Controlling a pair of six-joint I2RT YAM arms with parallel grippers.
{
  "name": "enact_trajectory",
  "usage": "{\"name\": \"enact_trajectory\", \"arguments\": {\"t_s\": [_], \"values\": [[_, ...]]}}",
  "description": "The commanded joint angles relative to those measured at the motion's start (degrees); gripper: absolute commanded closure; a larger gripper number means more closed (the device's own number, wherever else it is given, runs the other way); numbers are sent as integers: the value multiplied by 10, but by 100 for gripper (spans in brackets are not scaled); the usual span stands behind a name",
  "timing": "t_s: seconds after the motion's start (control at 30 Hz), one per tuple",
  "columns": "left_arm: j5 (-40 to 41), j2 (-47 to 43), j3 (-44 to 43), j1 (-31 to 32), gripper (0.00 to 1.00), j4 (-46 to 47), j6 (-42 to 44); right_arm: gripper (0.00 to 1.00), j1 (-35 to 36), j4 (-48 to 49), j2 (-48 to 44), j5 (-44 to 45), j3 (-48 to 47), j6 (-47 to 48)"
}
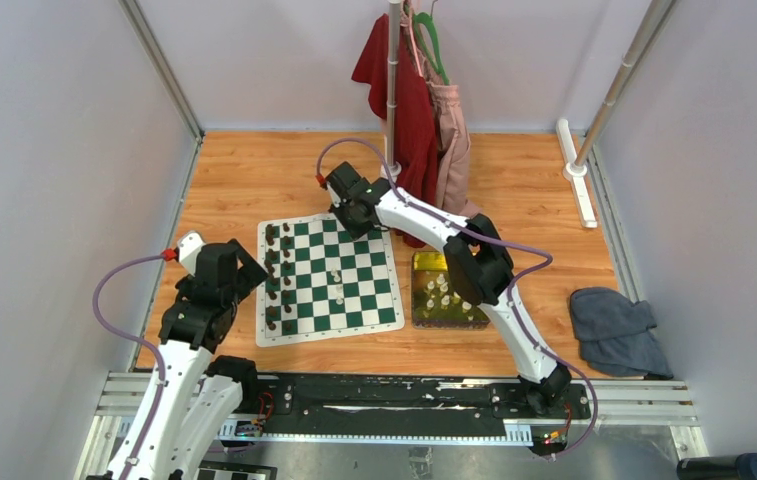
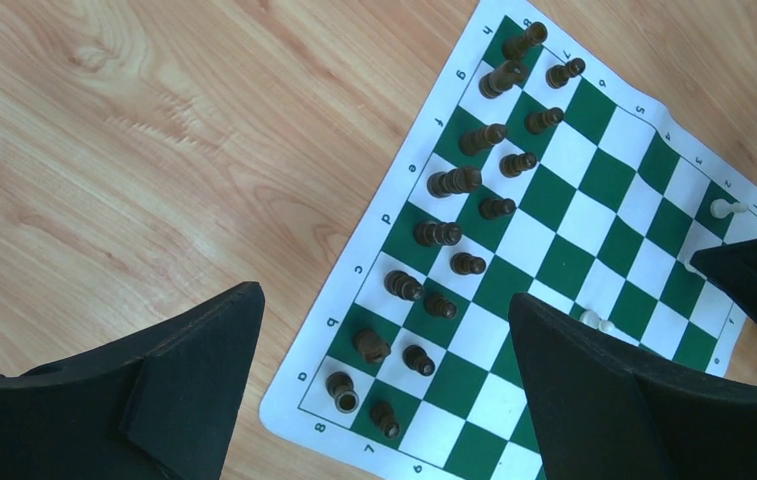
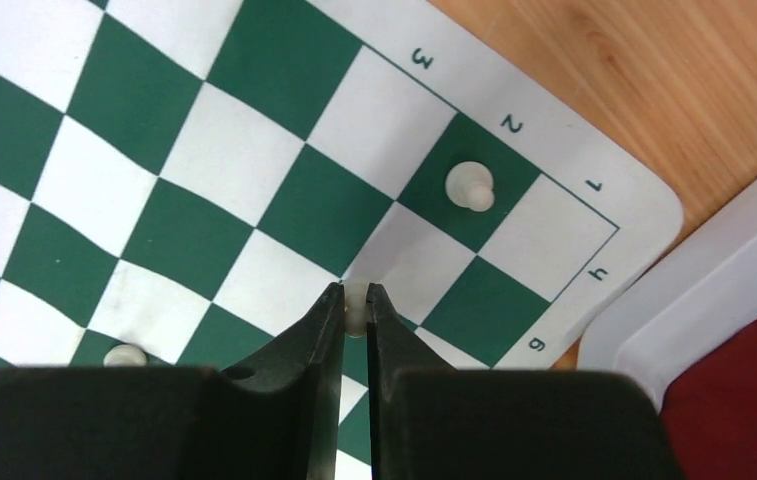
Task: Set up the chess pieces on the board
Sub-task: Place the chess piece on the chessboard.
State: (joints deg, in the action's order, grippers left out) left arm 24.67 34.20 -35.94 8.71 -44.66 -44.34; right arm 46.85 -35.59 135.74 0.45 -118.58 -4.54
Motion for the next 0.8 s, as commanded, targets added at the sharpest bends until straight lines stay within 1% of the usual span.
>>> {"name": "enact_trajectory", "arguments": {"t_s": [0.0,0.3,0.77], "values": [[7,6,5,-3,0,15,3,100,-14,-6,-17,22,9,-1],[6,23,6,-3,0,29,6,100,-28,-7,-1,20,-9,4],[5,34,7,-3,0,40,8,100,-29,-12,15,8,-25,2]]}}
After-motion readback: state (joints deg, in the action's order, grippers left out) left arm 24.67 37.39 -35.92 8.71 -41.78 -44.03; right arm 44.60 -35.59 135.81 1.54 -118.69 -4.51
